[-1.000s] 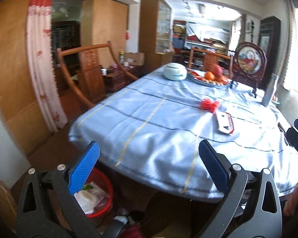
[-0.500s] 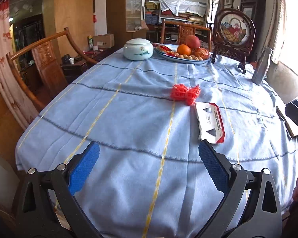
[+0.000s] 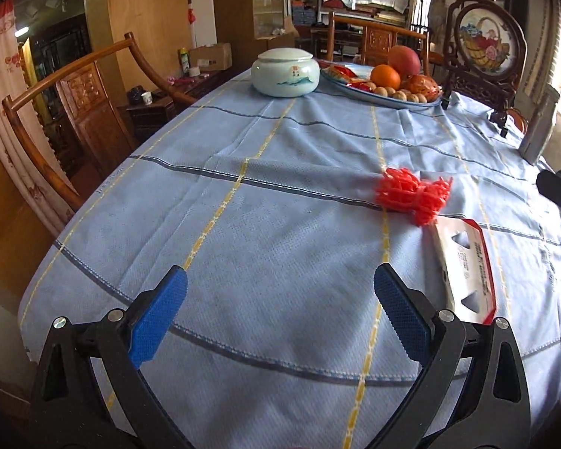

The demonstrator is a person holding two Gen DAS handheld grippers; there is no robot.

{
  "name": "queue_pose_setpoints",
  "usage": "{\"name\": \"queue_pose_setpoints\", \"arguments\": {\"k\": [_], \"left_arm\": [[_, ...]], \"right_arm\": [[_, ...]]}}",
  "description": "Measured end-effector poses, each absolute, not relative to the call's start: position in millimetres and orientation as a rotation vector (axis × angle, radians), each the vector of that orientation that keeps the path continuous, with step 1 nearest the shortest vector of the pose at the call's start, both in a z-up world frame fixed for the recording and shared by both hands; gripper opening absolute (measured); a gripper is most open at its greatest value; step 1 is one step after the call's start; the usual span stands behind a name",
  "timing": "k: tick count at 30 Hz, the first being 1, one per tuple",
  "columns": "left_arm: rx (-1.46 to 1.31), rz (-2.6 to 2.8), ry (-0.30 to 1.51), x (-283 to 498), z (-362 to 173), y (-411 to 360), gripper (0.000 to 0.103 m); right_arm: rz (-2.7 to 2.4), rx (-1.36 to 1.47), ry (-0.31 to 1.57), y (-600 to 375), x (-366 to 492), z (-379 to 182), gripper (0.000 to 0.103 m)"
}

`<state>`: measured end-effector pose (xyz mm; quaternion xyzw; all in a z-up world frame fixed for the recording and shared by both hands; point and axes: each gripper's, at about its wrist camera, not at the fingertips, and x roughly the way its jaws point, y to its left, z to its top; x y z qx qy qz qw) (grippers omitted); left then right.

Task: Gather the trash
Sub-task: 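Grasp the white red-edged medicine box with the right tool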

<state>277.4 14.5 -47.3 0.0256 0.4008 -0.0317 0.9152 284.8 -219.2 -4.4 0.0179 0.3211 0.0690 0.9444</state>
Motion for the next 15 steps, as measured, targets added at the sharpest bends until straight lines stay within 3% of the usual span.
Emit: {"name": "queue_pose_setpoints", "arguments": {"k": [15], "left_arm": [[-0.094, -0.024, 0.843, 317, -62, 27, 0.096]], "right_arm": [[0.279, 0.010, 0.885, -190, 298, -56, 0.097]]}}
